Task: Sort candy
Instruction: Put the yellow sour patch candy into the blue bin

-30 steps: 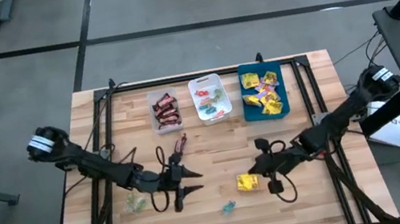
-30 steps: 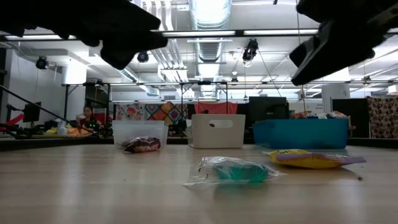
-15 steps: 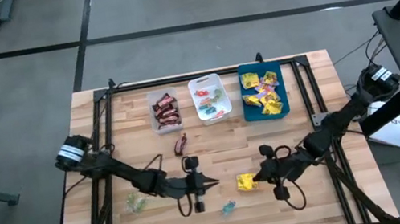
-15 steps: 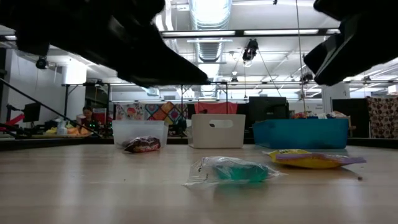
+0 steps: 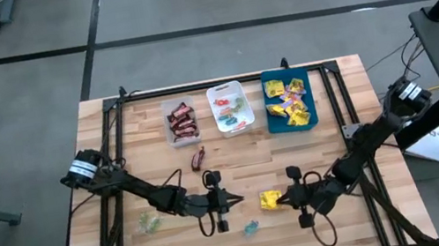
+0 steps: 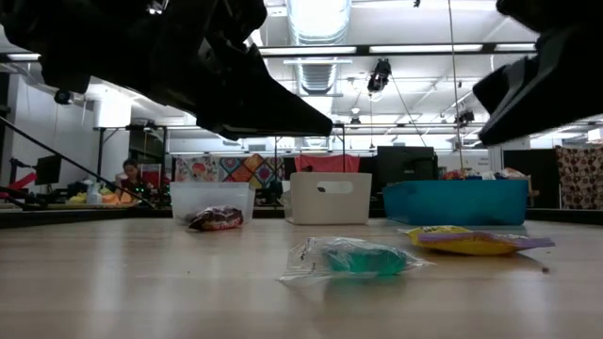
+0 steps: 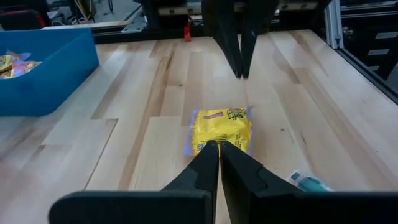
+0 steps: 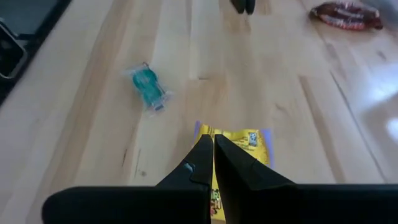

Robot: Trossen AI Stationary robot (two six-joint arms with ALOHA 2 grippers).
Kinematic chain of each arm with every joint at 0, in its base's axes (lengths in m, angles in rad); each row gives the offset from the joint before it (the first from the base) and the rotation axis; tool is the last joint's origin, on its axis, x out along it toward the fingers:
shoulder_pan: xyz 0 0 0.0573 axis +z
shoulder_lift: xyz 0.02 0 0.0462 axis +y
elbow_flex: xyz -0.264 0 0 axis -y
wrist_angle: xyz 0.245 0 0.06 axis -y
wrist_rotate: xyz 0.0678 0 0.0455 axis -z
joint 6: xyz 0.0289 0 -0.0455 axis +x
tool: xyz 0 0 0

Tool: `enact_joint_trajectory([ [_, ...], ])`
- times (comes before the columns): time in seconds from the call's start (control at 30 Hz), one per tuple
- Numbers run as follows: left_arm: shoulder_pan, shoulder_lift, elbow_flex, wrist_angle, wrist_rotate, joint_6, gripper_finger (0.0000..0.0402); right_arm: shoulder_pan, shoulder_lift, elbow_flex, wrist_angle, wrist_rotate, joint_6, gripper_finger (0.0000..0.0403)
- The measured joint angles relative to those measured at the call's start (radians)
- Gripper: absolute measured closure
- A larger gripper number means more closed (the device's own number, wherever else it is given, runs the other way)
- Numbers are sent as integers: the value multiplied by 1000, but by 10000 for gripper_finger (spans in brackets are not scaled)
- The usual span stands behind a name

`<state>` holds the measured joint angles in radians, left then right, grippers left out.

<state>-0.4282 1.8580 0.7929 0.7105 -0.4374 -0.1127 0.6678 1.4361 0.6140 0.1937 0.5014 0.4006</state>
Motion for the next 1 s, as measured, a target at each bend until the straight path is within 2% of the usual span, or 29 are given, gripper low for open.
enact_joint_trajectory([
  [0.13, 0, 0, -2, 0, 0, -4, 401, 0, 40, 3, 40, -4, 0, 389],
  [0.23, 0, 0, -2, 0, 0, -8, 401, 0, 52, 9, 37, -6, 5, 369],
  [0.33, 0, 0, -2, 0, 0, -8, 401, 0, 58, 18, 38, -8, 7, 329],
  [0.47, 0, 0, -2, 4, -1, -8, 402, 0, 79, 26, 35, -3, 13, 256],
  [0.6, 0, 0, -2, 4, -1, -8, 402, 0, 138, 56, 36, -3, 46, 187],
  [0.73, 0, 0, -2, 4, -1, -8, 402, -1, 215, 104, 25, -4, 47, 141],
  [0.87, 0, 0, -2, 4, -1, -8, 402, -9, 260, 126, 20, -4, 76, 131],
  [1.0, 0, 0, -2, 3, -1, -8, 402, -21, 275, 128, 20, -4, 96, 164],
])
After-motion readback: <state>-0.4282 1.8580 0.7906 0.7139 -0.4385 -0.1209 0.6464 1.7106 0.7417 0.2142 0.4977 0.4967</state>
